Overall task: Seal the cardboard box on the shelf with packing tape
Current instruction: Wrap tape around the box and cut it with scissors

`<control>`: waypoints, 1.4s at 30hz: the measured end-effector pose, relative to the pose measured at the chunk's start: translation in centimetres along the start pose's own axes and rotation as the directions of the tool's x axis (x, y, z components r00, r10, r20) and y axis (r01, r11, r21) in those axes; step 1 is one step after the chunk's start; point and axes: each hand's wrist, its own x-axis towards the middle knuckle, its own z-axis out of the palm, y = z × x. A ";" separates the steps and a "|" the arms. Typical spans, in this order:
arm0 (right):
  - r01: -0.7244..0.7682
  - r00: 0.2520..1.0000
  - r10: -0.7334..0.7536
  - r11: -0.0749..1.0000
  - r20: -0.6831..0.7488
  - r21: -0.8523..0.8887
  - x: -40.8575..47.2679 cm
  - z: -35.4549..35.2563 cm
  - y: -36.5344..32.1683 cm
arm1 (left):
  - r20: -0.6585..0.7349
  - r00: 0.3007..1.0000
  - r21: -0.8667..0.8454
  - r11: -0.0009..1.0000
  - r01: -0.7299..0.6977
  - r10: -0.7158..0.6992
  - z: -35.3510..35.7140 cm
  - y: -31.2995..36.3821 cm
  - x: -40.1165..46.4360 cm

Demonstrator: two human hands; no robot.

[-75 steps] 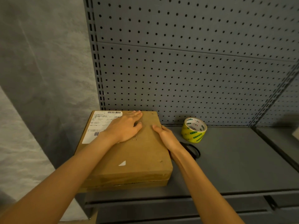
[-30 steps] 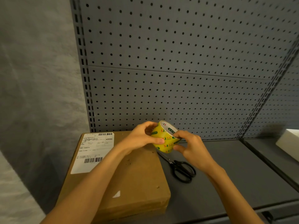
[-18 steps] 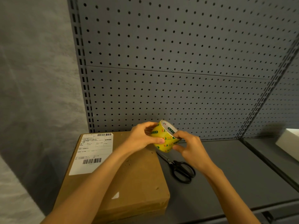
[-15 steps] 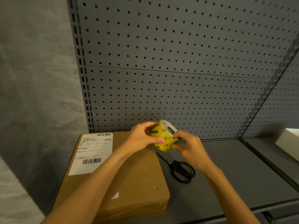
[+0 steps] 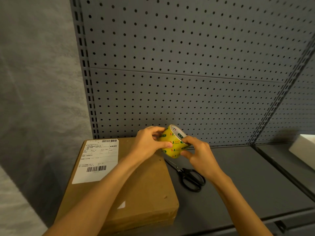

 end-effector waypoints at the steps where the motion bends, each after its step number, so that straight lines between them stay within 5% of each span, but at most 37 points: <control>1: -0.006 1.000 0.006 1.000 -0.002 0.003 0.0 0.0 0.0 | -0.012 1.000 0.006 1.000 -0.005 0.005 0.0 0.0 0.0; 28: -0.103 0.991 0.111 0.989 -0.080 0.105 0.3 1.3 -0.8 | -0.150 0.970 0.201 0.966 -0.160 0.192 0.8 0.2 -0.6; 35: -0.090 0.991 0.109 0.970 -0.072 0.225 0.4 0.9 -0.1 | -0.002 0.996 0.200 0.976 -0.087 0.089 -0.3 -0.3 0.1; 42: -0.220 0.974 0.219 0.839 0.061 0.498 1.3 0.4 -0.7 | 0.071 0.943 0.408 0.853 -0.325 0.326 1.1 -0.5 -1.0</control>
